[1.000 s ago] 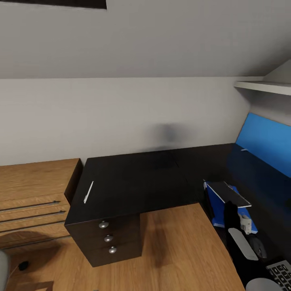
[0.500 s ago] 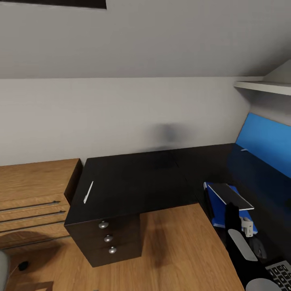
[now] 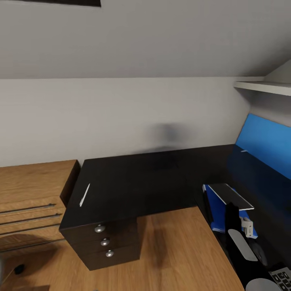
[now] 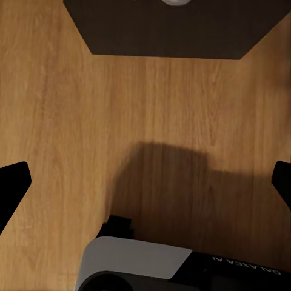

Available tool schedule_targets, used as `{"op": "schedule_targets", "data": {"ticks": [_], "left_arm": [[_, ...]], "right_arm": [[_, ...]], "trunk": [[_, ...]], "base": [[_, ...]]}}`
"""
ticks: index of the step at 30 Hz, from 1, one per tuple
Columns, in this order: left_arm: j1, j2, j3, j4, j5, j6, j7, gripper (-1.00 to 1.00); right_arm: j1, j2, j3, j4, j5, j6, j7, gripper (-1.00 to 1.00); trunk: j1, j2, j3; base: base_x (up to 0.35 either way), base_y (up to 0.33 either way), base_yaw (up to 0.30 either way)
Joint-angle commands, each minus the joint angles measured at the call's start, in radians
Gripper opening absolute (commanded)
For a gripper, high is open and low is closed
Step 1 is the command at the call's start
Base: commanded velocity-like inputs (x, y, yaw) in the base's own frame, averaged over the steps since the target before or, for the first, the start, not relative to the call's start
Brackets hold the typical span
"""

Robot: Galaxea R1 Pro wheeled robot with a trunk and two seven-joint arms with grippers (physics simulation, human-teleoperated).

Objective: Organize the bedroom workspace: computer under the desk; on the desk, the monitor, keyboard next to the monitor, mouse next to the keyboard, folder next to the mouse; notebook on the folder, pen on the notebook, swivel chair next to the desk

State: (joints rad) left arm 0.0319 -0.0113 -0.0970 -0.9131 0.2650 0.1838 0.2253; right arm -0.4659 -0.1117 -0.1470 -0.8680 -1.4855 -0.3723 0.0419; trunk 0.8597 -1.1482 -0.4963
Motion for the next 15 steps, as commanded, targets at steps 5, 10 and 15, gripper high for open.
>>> {"op": "schedule_targets", "data": {"ticks": [5,10,15], "left_arm": [[0.0,0.001,-0.004,-0.003,0.01,0.004,0.007,1.0],[0.0,0.001,-0.004,-0.003,0.01,0.005,0.007,1.0],[0.0,0.001,-0.004,-0.003,0.01,0.005,0.008,1.0]], "right_arm": [[-0.001,0.0,0.002,0.0,-0.01,-0.003,0.004,-1.0],[0.0,0.0,0.003,0.0,-0.01,-0.003,0.004,-1.0],[0.0,0.0,0.003,0.0,-0.01,-0.003,0.004,-1.0]], "trunk": [[0.0,-0.001,-0.001],[0.0,-0.001,-0.001],[0.0,-0.001,-0.001]], "base": [[0.09,0.0,0.0],[0.013,0.0,0.0],[0.002,0.0,0.0]]}}
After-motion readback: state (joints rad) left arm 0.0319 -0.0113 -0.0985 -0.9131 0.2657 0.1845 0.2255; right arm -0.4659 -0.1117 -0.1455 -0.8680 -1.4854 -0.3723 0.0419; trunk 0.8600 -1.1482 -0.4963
